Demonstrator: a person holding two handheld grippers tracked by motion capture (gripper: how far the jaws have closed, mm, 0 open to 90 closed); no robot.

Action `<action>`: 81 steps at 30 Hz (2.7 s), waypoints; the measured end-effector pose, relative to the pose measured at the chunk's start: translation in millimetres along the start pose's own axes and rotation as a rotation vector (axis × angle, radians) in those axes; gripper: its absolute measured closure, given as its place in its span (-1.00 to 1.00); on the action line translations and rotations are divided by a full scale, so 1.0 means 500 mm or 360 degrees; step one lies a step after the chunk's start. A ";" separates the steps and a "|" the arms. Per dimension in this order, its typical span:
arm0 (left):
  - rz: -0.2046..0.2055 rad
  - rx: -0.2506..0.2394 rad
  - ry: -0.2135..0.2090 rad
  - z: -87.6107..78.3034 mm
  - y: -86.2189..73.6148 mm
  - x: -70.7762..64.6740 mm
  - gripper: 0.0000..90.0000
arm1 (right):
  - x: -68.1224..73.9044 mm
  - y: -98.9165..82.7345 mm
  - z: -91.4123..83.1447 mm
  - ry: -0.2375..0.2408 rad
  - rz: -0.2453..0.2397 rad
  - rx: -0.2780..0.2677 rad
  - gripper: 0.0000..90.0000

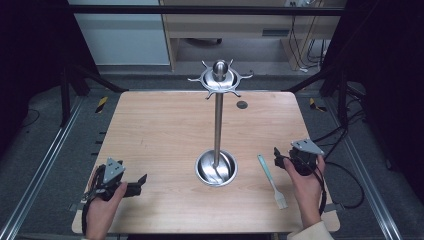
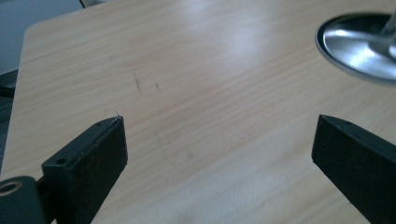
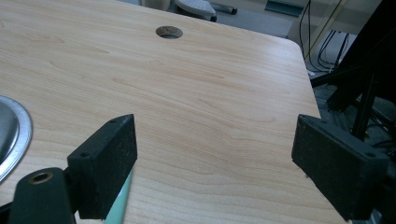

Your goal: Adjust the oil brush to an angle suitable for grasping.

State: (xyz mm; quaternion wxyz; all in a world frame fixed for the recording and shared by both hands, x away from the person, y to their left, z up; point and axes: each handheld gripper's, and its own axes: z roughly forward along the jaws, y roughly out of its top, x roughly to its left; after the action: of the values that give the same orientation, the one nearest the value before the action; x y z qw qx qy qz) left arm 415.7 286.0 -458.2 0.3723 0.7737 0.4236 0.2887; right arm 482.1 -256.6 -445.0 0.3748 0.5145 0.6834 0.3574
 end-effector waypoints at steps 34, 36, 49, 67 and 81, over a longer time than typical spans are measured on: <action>-0.0040 0.0041 0.0069 0.023 0.009 -0.001 -0.91 | 0.125 0.007 0.062 0.0498 -0.0457 0.0393 1.00; -0.0041 0.0043 0.0073 0.023 0.009 -0.001 -0.91 | 0.124 0.002 0.070 0.0498 -0.0443 0.0449 1.00; -0.0039 0.0043 0.0101 0.022 0.009 0.001 -0.90 | 0.118 -0.018 0.101 0.0483 -0.0435 0.0598 1.00; -0.0039 0.0054 0.0105 0.024 0.008 -0.001 -0.90 | 0.100 -0.019 0.106 0.0316 -0.0387 0.0683 1.00; -0.0077 -0.0037 0.0150 0.005 0.028 0.002 -0.91 | 0.071 0.019 0.034 0.0399 -0.0108 0.0665 0.80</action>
State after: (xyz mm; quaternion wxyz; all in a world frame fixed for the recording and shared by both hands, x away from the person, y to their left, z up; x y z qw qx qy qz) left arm 424.3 281.0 -448.3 0.3677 0.7444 0.4559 0.3205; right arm 494.7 -218.0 -449.6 0.1843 0.5093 0.8005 0.2565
